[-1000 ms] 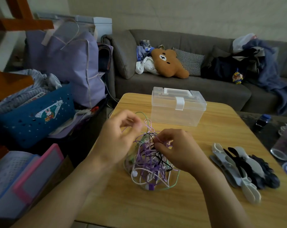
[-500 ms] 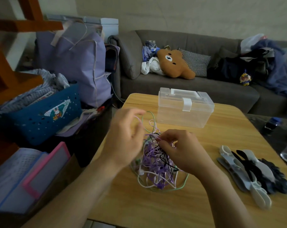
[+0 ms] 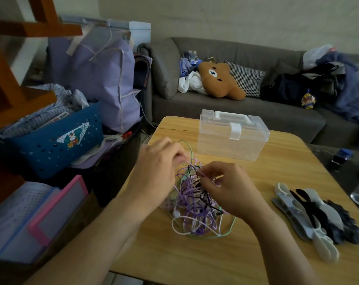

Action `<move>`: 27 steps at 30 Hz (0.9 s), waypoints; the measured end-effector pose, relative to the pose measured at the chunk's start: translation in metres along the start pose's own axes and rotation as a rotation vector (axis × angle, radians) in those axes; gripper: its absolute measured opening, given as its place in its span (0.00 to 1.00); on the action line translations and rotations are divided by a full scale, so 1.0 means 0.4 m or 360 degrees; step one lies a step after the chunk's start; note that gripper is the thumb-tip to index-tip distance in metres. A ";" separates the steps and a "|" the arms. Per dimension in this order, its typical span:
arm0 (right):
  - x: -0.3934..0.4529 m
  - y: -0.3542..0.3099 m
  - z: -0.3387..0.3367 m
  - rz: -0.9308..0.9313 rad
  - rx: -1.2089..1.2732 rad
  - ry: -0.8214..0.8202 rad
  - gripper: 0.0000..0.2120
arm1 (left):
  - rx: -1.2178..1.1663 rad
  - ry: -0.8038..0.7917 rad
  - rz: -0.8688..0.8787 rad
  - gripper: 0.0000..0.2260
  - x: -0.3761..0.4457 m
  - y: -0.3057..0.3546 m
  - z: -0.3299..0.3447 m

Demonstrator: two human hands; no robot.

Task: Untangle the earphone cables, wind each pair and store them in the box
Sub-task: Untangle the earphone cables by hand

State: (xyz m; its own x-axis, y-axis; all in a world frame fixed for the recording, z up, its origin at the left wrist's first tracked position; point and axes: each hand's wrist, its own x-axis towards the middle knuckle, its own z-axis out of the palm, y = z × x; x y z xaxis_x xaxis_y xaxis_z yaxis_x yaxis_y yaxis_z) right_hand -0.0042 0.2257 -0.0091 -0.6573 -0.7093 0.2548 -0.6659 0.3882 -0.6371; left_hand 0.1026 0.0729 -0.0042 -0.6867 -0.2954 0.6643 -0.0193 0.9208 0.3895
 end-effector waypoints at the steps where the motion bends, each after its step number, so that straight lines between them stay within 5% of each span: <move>1: 0.001 0.003 0.000 0.0024 -0.0019 -0.0004 0.06 | 0.0006 0.0125 -0.0035 0.04 0.004 -0.010 -0.008; 6: 0.003 -0.002 -0.004 0.0047 0.0012 -0.0013 0.09 | -0.0016 0.0456 -0.0365 0.03 0.001 -0.064 -0.019; 12: 0.011 -0.002 0.016 0.0072 -0.0160 0.0066 0.09 | 0.0108 -0.0044 -0.0678 0.15 -0.007 -0.050 -0.016; 16: 0.009 -0.009 0.021 0.0059 -0.0142 0.0109 0.07 | -0.0011 0.0012 -0.0428 0.26 -0.011 0.012 -0.007; 21: 0.003 -0.022 0.025 -0.0064 -0.0055 0.0181 0.09 | -0.0108 -0.0191 0.0086 0.16 -0.031 0.070 0.012; 27: -0.001 -0.029 0.016 -0.0056 0.0030 0.0246 0.07 | -0.0208 -0.0302 -0.0023 0.10 -0.021 0.039 0.012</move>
State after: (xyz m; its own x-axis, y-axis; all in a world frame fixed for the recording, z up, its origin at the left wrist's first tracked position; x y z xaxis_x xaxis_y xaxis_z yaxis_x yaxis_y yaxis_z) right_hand 0.0061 0.2179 -0.0066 -0.6809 -0.6229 0.3852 -0.6838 0.3525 -0.6388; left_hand 0.1047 0.0912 -0.0069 -0.8115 -0.2437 0.5311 0.0560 0.8723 0.4858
